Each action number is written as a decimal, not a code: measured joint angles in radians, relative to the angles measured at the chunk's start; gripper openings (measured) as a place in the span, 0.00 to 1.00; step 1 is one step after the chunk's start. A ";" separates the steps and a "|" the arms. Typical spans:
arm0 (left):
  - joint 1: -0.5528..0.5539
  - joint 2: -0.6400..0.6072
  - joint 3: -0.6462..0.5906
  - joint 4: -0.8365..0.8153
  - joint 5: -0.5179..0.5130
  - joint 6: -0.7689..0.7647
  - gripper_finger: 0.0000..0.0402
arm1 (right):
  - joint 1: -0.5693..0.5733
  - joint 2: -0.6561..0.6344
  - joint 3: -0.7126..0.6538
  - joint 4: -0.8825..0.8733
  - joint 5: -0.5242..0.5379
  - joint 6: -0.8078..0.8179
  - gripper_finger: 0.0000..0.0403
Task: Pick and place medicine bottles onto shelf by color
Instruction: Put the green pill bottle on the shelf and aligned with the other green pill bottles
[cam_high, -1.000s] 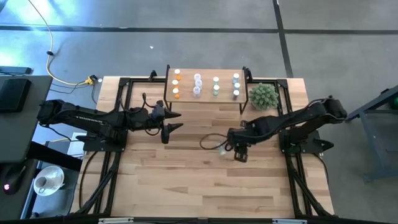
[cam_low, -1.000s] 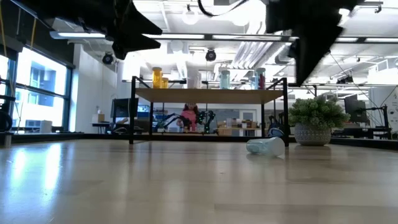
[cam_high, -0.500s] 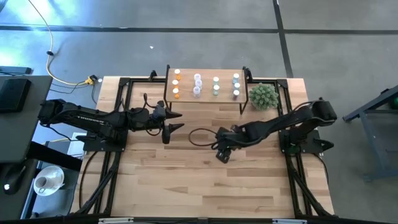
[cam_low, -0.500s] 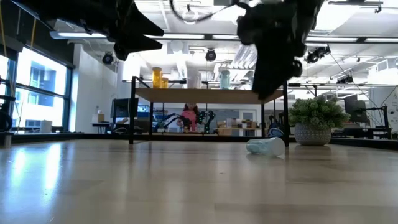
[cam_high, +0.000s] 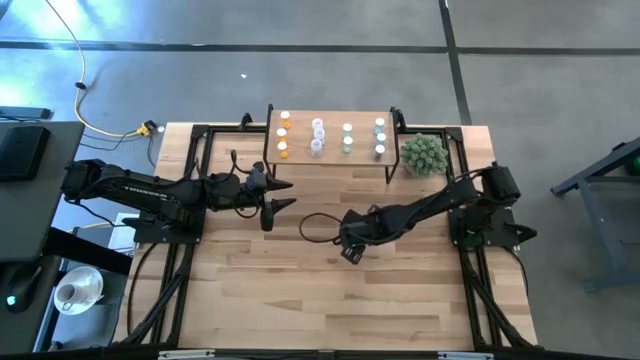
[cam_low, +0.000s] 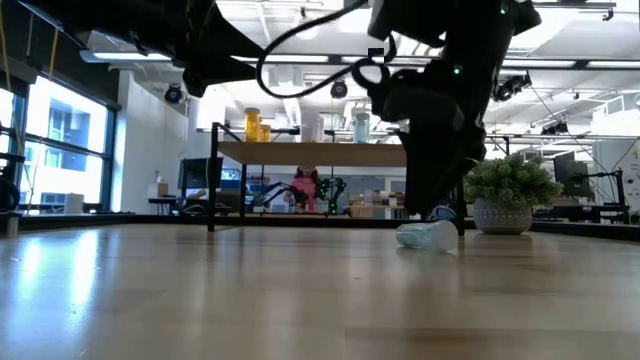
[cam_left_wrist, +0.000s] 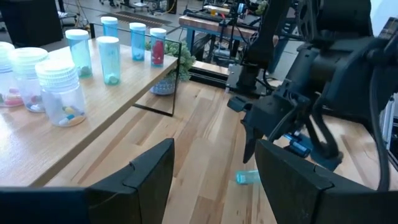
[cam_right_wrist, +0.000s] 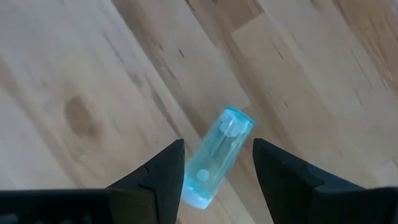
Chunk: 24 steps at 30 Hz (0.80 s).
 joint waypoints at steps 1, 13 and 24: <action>0.000 0.000 0.000 0.000 0.000 0.000 0.53 | 0.000 0.008 0.000 -0.001 0.006 0.005 0.45; 0.000 0.000 0.000 0.000 0.000 0.000 0.53 | -0.020 0.070 0.000 0.005 -0.007 0.012 0.45; 0.000 0.000 0.000 0.000 0.000 0.000 0.53 | -0.022 0.087 0.000 -0.001 -0.018 0.002 0.45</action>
